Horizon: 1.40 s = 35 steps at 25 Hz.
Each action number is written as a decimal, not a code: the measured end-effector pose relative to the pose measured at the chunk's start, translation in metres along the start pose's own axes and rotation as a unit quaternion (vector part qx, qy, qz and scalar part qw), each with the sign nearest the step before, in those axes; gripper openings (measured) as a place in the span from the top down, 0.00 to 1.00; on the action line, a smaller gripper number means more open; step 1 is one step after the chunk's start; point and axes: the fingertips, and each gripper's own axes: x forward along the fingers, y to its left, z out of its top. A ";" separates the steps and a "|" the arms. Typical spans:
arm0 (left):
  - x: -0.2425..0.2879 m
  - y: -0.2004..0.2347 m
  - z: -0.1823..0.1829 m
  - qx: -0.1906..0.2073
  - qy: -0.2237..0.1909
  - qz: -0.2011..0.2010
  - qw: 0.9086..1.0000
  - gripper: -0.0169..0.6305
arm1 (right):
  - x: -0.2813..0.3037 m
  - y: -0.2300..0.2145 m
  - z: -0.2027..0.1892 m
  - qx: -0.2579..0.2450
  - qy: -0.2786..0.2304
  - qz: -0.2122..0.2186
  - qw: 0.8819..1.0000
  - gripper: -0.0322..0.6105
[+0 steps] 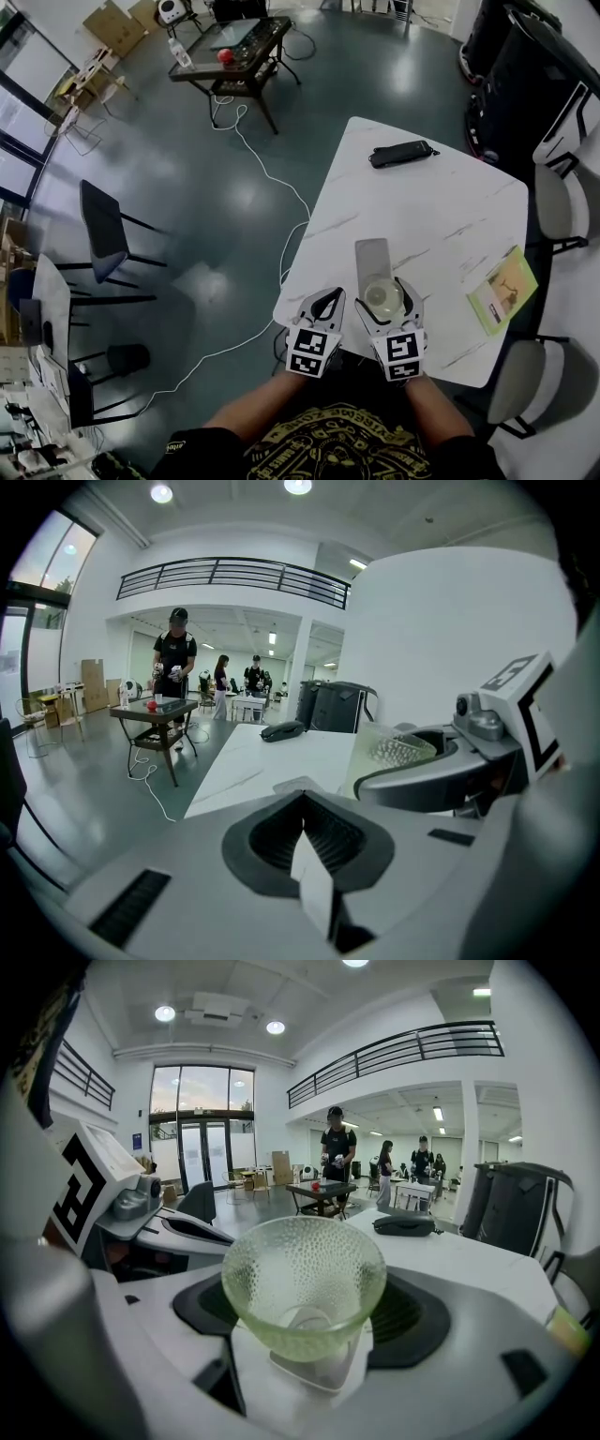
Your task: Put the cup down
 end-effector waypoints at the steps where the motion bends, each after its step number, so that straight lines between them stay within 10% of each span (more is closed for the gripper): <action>1: 0.002 0.000 -0.002 0.000 0.004 0.001 1.000 0.96 | 0.002 0.000 -0.002 -0.001 0.001 0.001 1.000 0.35; 35: 0.035 -0.003 -0.034 0.000 0.054 0.002 0.999 0.96 | 0.037 -0.010 -0.061 -0.030 0.031 0.021 0.999 0.35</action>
